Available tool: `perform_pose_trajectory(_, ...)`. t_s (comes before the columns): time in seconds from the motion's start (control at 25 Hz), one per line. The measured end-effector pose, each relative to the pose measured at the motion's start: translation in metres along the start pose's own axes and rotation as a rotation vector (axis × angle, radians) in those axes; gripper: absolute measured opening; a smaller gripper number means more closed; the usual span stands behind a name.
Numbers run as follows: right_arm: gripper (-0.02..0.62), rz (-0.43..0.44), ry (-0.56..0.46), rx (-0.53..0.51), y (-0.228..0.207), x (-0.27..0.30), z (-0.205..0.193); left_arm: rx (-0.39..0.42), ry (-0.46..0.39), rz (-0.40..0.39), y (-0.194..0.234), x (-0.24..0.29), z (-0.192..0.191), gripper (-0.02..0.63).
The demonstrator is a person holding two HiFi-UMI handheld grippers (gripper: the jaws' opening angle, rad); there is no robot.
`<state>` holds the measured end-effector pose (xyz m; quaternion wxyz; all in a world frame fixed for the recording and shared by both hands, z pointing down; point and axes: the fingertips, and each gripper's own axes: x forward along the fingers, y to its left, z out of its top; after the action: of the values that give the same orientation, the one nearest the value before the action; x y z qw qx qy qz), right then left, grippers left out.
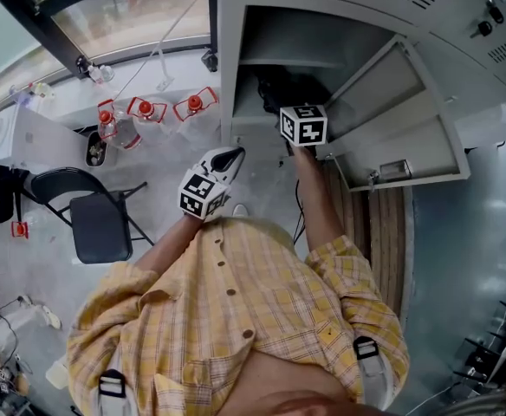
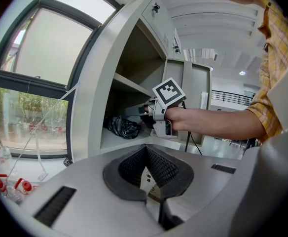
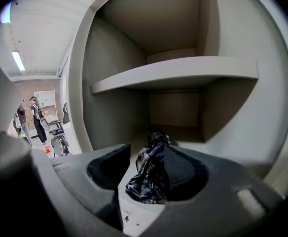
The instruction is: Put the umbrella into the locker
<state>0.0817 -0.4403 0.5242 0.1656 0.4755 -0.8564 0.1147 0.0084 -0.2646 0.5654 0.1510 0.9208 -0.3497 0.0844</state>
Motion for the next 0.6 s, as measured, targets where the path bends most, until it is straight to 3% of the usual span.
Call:
perform_pose_trajectory(0.32, 0.193, 0.029, -0.057, 0.007, 0.013, -0.027, 0.0, 0.003, -0.033, 0.057, 0.005, -0.003, 0.006, 0.005)
perform_pose_trajectory(0.44, 0.115, 0.047, -0.084, 0.004, 0.019, -0.037, 0.0, 0.008, -0.036, 0.05, 0.001, -0.001, 0.007, 0.005)
perform_pose_trajectory(0.6, 0.106, 0.064, -0.097, 0.021, 0.032, -0.048, -0.006, 0.009, -0.032, 0.045, -0.001, -0.002, 0.006, 0.005)
